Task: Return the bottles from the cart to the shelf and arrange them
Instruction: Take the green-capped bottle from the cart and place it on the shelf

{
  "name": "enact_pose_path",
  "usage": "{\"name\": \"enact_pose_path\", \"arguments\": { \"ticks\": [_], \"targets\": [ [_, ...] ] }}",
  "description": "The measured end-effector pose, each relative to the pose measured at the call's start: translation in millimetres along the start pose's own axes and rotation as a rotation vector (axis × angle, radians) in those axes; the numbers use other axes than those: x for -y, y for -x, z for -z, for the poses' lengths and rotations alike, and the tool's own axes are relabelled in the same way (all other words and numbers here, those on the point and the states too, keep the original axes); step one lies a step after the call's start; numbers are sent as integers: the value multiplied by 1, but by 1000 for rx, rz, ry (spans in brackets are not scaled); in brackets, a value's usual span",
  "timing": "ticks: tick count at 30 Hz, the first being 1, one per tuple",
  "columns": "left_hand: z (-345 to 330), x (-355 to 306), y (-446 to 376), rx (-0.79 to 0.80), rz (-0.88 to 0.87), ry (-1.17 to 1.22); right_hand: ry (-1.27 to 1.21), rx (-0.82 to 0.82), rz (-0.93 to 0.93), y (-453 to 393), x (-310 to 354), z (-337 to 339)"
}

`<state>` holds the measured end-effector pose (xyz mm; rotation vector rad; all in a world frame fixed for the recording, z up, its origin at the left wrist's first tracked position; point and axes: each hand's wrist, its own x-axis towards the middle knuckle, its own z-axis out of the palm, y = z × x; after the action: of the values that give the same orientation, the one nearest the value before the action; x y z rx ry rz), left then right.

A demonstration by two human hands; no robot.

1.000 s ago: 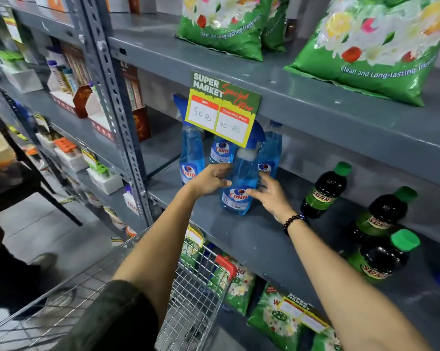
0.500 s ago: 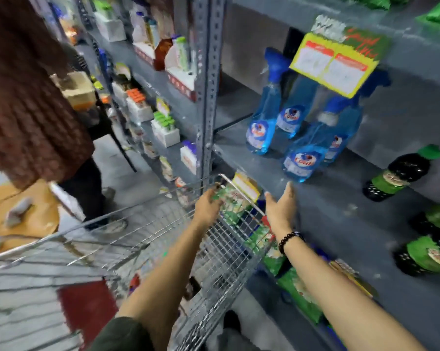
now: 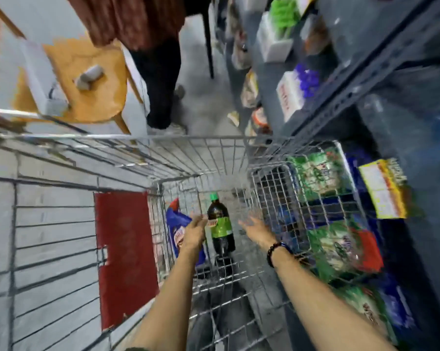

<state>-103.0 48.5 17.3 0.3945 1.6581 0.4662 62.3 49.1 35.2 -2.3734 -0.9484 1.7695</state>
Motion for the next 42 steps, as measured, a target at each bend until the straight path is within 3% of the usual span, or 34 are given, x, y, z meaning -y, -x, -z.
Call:
{"name": "enact_pose_path", "arguments": {
  "ticks": [7,17,21,26,34,39,42],
  "targets": [
    [-26,51,-68,23,193,294,-294,123,-77,-74,-17,-45],
    [-31,70,-88,133,275,258,-323,86,8,-88,-28,-51],
    [-33,67,-82,221,243,229,-302,105,30,-88,-33,-42],
    [-25,47,-59,310,171,213,-448,172,-33,-64,-26,-22],
    [7,-43,14,708,-31,10,-649,325,147,44,5,48],
    [-3,-120,94,978,-202,-149,-744,313,378,137,13,105],
    [-24,-161,153,1154,-371,-256,-765,217,516,203,9,143]
  ]
}}
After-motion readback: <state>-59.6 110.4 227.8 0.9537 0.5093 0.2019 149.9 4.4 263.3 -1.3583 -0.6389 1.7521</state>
